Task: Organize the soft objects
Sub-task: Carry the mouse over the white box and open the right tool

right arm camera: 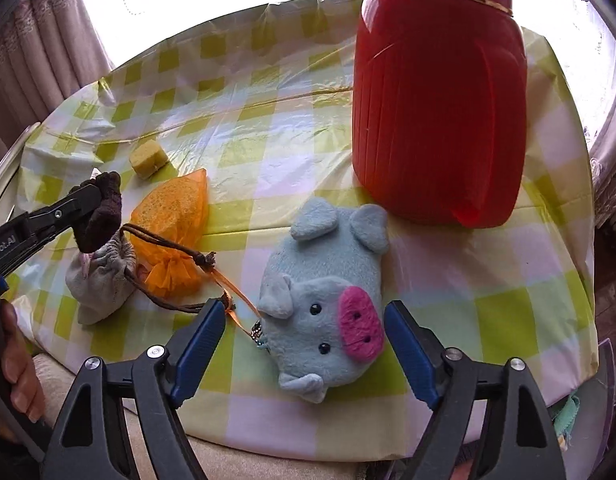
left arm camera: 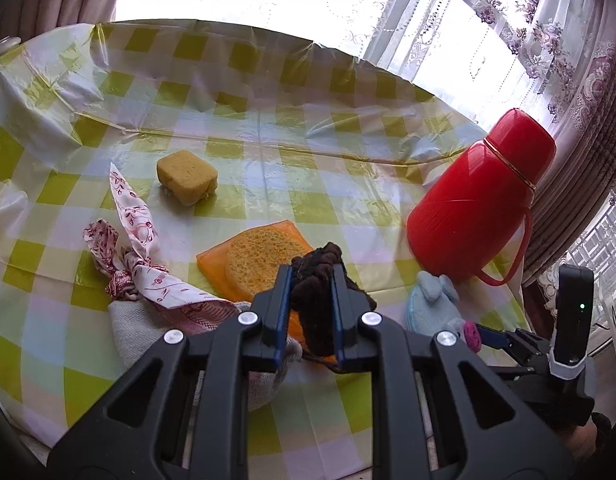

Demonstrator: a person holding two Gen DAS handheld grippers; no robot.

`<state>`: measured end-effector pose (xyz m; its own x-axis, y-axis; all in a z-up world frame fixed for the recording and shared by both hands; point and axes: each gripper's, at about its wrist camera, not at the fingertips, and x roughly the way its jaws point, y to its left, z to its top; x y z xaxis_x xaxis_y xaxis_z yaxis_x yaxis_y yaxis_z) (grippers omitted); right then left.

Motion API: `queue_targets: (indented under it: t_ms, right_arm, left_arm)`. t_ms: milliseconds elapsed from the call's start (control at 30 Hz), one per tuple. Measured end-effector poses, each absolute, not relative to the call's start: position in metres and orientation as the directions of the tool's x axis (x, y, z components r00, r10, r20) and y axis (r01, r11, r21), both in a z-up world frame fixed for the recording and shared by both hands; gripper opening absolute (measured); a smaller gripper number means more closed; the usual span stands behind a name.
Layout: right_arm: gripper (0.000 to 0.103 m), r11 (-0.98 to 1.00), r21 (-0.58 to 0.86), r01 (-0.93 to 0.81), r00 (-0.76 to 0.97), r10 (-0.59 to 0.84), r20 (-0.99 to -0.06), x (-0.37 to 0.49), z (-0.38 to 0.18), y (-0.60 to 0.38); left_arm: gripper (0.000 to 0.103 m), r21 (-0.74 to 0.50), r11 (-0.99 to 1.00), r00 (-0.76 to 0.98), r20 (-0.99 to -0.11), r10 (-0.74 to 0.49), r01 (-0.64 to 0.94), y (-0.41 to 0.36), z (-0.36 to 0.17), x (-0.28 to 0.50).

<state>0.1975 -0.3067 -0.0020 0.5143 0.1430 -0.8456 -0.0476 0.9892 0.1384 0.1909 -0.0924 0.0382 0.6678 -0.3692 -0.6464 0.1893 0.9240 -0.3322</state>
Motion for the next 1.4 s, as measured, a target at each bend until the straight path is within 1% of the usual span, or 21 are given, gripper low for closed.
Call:
queue_targets:
  t_ms: [33, 67, 100, 233, 467, 633, 800, 933, 1000, 1033, 1133, 1233, 1400]
  right_arm:
    - [0.080, 0.990, 0.138, -0.037, 0.504, 0.138, -0.852, 0.202, -0.007, -0.307]
    - [0.076, 0.990, 0.140, -0.027, 0.496, 0.135, -0.858, 0.204, -0.012, -0.308]
    - [0.061, 0.989, 0.144, -0.021, 0.485, 0.136, -0.864, 0.205, -0.015, -0.310]
    - [0.053, 0.986, 0.166, -0.033, 0.504, 0.160, -0.848, 0.191, -0.010, -0.317]
    - [0.052, 0.980, 0.195, -0.030, 0.537, 0.181, -0.824, 0.143, 0.018, -0.358]
    - [0.052, 0.978, 0.202, 0.047, 0.567, 0.141, -0.812, 0.101, 0.038, -0.412]
    - [0.052, 0.966, 0.220, 0.135, 0.581, 0.103, -0.807, 0.077, 0.038, -0.457]
    - [0.052, 0.951, 0.267, 0.158, 0.591, 0.125, -0.797, 0.070, 0.036, -0.474]
    - [0.052, 0.948, 0.282, 0.148, 0.593, 0.143, -0.792, 0.070, 0.036, -0.472]
    - [0.052, 0.949, 0.284, 0.139, 0.595, 0.150, -0.790, 0.071, 0.036, -0.469]
    - [0.053, 0.950, 0.288, 0.122, 0.592, 0.164, -0.789, 0.071, 0.035, -0.461]
    - [0.053, 0.949, 0.282, 0.138, 0.596, 0.147, -0.790, 0.069, 0.036, -0.465]
    - [0.053, 0.946, 0.255, 0.200, 0.614, 0.082, -0.785, 0.054, 0.045, -0.493]
  left_arm:
    - [0.021, -0.333, 0.923, 0.667, -0.645, -0.373, 0.194, -0.093, 0.038, 0.188]
    - [0.021, -0.334, 0.921, 0.663, -0.646, -0.378, 0.200, -0.094, 0.038, 0.186]
    - [0.021, -0.336, 0.919, 0.661, -0.646, -0.383, 0.204, -0.095, 0.038, 0.184]
    - [0.021, -0.343, 0.912, 0.655, -0.639, -0.403, 0.226, -0.102, 0.041, 0.177]
    - [0.021, -0.368, 0.877, 0.619, -0.621, -0.480, 0.310, -0.130, 0.052, 0.156]
    - [0.021, -0.359, 0.841, 0.579, -0.612, -0.539, 0.404, -0.168, 0.063, 0.135]
    - [0.021, -0.325, 0.835, 0.560, -0.627, -0.542, 0.443, -0.192, 0.063, 0.128]
    - [0.021, -0.315, 0.842, 0.529, -0.667, -0.525, 0.438, -0.200, 0.052, 0.136]
    - [0.021, -0.314, 0.825, 0.492, -0.683, -0.540, 0.470, -0.210, 0.048, 0.140]
    - [0.021, -0.311, 0.811, 0.452, -0.706, -0.546, 0.495, -0.218, 0.043, 0.142]
    - [0.021, -0.272, 0.829, 0.383, -0.787, -0.484, 0.489, -0.237, 0.021, 0.152]
    - [0.021, -0.230, 0.849, 0.340, -0.842, -0.419, 0.477, -0.245, 0.001, 0.159]
    - [0.021, -0.221, 0.862, 0.355, -0.843, -0.403, 0.456, -0.241, -0.001, 0.160]
